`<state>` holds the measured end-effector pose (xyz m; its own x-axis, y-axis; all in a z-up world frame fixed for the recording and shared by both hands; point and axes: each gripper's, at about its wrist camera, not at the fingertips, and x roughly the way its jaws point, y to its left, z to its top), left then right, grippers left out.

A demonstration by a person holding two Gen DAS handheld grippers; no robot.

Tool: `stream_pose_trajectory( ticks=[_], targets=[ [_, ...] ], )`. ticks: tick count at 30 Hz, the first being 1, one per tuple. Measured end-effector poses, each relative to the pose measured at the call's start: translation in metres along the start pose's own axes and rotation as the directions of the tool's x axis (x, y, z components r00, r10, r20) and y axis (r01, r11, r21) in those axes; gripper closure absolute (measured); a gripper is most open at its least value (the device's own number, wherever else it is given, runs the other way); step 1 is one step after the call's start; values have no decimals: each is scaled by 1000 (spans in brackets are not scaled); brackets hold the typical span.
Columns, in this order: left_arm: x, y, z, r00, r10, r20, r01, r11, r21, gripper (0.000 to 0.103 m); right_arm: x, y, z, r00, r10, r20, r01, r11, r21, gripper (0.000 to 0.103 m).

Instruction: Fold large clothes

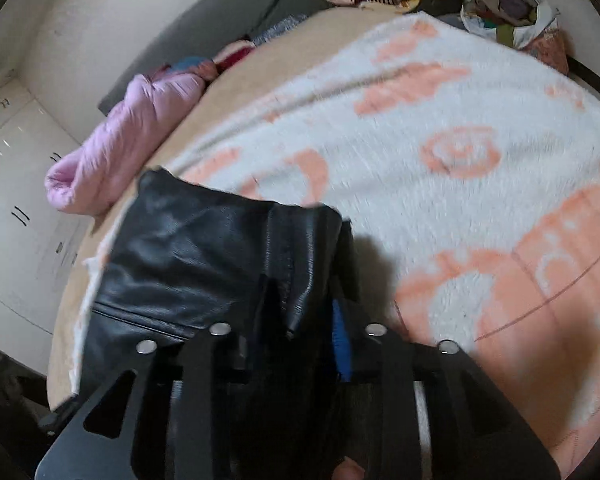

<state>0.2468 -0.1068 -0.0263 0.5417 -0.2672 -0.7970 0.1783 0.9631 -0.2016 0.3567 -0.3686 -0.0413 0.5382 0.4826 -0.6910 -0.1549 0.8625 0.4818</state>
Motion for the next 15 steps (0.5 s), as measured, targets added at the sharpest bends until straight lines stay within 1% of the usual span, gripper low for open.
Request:
stream_pose_trajectory(
  ticks=[3, 4, 7, 9, 13, 15],
  targets=[
    [1, 1, 0, 1000, -3, -1, 3, 1000, -9, 20, -3, 6, -3, 1000, -18, 13, 18, 1000, -25, 71],
    [0, 2, 0, 1000, -6, -1, 6, 1000, -10, 20, -5, 8, -5, 1000, -22, 17, 22, 999, -28, 67],
    [0, 4, -1, 1000, -5, 0, 5, 1000, -16, 20, -11, 8, -9, 999, -19, 29, 19, 1000, -8, 66],
    [-2, 4, -2, 1000, -6, 1, 6, 1000, -27, 19, -17, 5, -12, 999, -18, 40, 18, 1000, 3, 60],
    [-5, 6, -2, 1000, -17, -6, 17, 999, -43, 16, -31, 7, -19, 998, -34, 59, 35, 999, -9, 40],
    [-8, 5, -4, 1000, -16, -4, 16, 999, -39, 15, -39, 5, -22, 998, -21, 61, 22, 1000, -13, 35]
  ],
)
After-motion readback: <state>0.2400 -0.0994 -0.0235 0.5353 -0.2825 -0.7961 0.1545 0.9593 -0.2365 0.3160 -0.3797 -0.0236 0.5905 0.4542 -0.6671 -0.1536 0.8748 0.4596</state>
